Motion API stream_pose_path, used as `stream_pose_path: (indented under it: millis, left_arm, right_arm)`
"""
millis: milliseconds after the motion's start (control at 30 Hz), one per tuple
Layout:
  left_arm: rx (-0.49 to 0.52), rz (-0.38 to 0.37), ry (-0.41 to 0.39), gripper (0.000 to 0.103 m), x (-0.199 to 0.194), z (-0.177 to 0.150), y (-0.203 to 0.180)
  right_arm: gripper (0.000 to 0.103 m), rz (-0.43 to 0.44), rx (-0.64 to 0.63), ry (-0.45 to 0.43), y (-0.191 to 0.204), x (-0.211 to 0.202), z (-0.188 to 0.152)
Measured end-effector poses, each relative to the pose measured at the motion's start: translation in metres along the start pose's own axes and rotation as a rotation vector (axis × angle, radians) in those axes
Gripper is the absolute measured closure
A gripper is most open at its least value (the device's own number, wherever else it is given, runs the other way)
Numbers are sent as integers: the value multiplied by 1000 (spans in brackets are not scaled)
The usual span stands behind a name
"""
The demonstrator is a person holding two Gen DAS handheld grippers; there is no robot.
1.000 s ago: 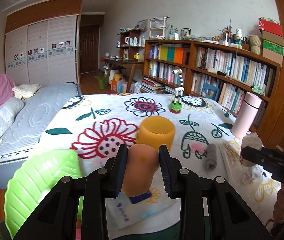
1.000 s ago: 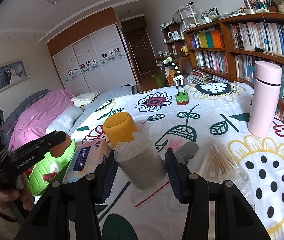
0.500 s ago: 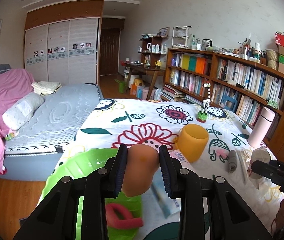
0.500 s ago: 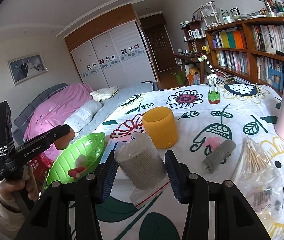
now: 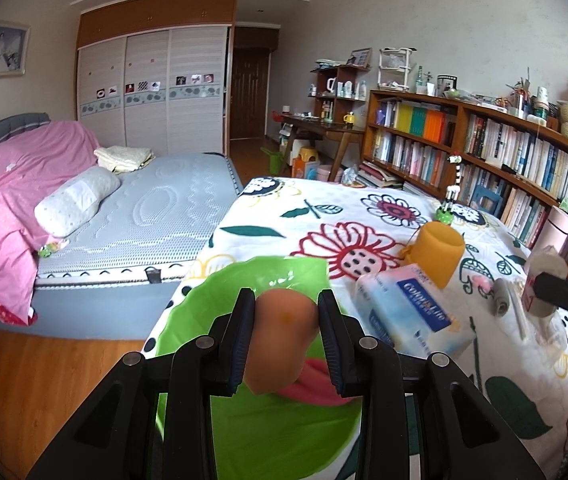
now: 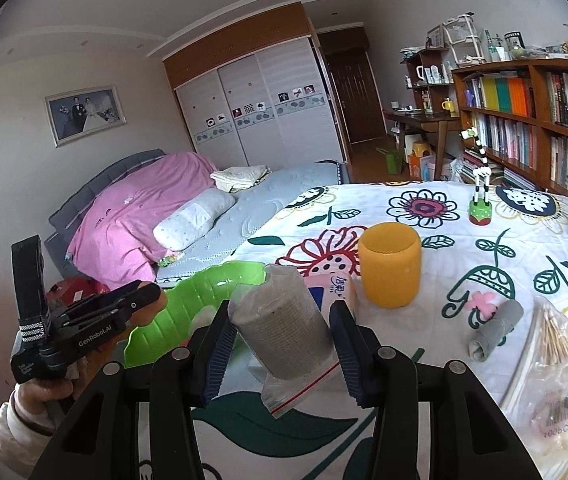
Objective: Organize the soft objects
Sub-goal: 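Carry the orange sponge into the green bowl and open the left gripper while the right carries the roll, then lower the gauze roll into the green bowl and open the right gripper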
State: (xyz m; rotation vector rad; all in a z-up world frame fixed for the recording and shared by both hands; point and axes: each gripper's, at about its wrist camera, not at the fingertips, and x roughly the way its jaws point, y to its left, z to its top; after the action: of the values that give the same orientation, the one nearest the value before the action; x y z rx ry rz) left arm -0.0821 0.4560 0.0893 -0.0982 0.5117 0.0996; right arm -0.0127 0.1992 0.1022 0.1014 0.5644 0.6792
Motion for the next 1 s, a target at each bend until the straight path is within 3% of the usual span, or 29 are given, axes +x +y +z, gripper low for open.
stream_pose_path:
  millis: [367,467,533,567,1000]
  left_arm:
    - [-45,7,26,68,4,-14,18]
    - [-59,16,34,60,7,-17,22]
    - [-79,19,31,33,6,-18,26]
    - [-91,28,21,29,5,-19,28]
    - [-157,70,-31,23,-3,-19,49]
  right_arm:
    - [52,43,-57,44,31,25,3]
    - [52,57,-63,59,36,32,3]
    - [52,64,-65,70,39,38,2]
    - [52,68,-67,75,41,41,2]
    - [52,127,-117,147,71,71,-7]
